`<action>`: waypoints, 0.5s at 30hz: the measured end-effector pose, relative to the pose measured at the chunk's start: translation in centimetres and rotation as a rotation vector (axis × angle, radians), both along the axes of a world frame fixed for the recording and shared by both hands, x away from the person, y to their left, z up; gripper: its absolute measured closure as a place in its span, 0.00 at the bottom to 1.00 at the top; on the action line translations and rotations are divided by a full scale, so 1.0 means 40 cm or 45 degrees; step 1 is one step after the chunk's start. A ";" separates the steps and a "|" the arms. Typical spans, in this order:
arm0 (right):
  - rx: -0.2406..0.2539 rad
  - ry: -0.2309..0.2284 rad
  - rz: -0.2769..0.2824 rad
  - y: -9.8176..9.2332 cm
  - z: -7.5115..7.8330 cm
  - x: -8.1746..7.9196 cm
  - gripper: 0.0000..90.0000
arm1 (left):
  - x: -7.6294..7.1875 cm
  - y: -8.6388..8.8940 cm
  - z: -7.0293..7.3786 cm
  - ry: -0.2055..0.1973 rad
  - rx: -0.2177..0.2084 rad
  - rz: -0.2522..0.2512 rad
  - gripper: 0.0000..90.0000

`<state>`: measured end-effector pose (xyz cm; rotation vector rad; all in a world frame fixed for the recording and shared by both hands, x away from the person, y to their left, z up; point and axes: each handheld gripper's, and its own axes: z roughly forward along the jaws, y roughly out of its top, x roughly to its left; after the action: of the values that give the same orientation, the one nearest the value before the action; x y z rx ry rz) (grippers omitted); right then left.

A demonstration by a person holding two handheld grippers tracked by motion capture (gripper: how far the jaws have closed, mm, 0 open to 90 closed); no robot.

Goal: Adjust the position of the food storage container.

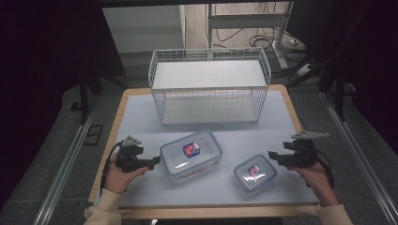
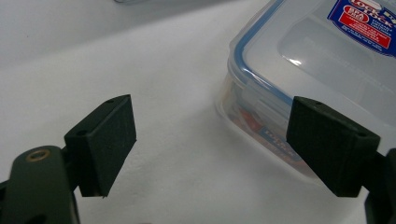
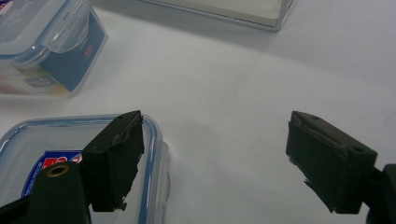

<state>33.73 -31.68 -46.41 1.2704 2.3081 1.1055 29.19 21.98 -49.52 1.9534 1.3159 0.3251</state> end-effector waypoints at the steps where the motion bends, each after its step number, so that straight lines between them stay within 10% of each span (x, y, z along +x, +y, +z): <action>1: 0.000 0.000 0.000 0.000 0.000 0.000 0.21 | -0.001 0.002 0.000 0.001 -0.003 0.004 0.18; 15: -0.012 -0.003 0.001 0.001 0.001 -0.002 0.23 | -0.018 0.031 0.011 -0.022 -0.007 0.059 0.24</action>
<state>33.64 -31.65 -46.39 1.2637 2.3095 1.0949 28.47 23.23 -49.07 1.9139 1.3507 0.3597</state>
